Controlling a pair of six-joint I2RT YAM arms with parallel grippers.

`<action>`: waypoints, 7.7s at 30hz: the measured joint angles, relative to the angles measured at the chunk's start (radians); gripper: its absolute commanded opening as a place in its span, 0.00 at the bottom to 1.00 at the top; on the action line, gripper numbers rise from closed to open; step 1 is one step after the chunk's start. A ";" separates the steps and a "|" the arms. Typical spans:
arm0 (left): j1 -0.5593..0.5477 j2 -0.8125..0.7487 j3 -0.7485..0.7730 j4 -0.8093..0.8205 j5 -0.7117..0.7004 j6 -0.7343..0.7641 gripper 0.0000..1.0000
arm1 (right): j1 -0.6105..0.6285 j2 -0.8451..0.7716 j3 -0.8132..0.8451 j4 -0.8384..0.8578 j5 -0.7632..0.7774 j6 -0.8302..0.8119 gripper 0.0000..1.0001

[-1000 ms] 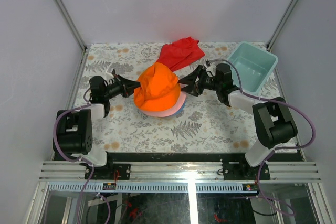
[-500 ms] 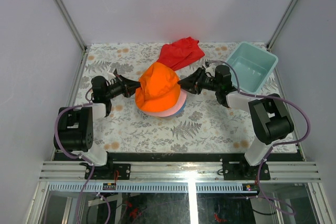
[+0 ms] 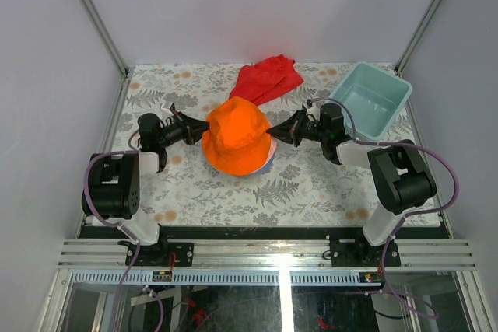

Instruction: Stack the hats

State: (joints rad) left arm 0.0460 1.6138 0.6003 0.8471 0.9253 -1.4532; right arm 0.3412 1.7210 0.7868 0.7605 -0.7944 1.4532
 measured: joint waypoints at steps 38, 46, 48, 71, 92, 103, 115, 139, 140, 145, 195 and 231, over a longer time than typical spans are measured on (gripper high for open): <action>-0.006 0.086 -0.008 0.126 0.013 0.002 0.17 | -0.015 -0.126 0.142 -0.583 0.106 -0.488 0.05; -0.007 0.005 0.010 0.045 0.012 0.030 0.18 | -0.015 -0.154 0.126 -0.622 0.125 -0.536 0.07; -0.007 -0.016 0.009 0.009 0.012 0.053 0.17 | -0.012 -0.154 0.122 -0.625 0.129 -0.546 0.08; 0.079 -0.375 -0.217 -0.217 -0.001 0.154 0.45 | 0.039 -0.155 0.136 -0.692 0.200 -0.616 0.09; -0.047 -0.475 -0.327 -0.146 -0.141 0.000 0.00 | 0.047 -0.193 0.151 -0.745 0.235 -0.635 0.09; -0.047 -0.377 -0.384 -0.070 -0.139 0.094 0.00 | 0.103 -0.229 0.071 -0.705 0.255 -0.624 0.09; -0.030 -0.177 -0.318 -0.005 -0.066 0.183 0.13 | 0.109 -0.277 0.047 -0.716 0.286 -0.641 0.47; 0.145 -0.243 -0.116 -0.364 0.000 0.327 0.32 | 0.053 -0.341 0.066 -0.748 0.330 -0.687 0.50; 0.145 -0.291 -0.138 -0.372 -0.002 0.314 0.33 | 0.045 -0.323 0.080 -0.750 0.330 -0.689 0.50; 0.139 -0.541 -0.241 -0.378 -0.013 0.210 0.32 | 0.027 -0.252 0.156 -0.751 0.329 -0.697 0.51; 0.014 -0.317 0.056 -0.782 -0.218 0.283 0.34 | 0.132 -0.117 0.223 -0.836 0.270 -0.744 0.48; 0.143 -0.586 -0.124 -0.795 -0.051 0.102 0.30 | 0.127 -0.351 0.128 -1.059 0.465 -0.772 0.50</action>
State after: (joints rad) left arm 0.1890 1.0279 0.4767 0.0521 0.8745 -1.3510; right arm 0.4683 1.3697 0.9146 -0.2985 -0.3298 0.6807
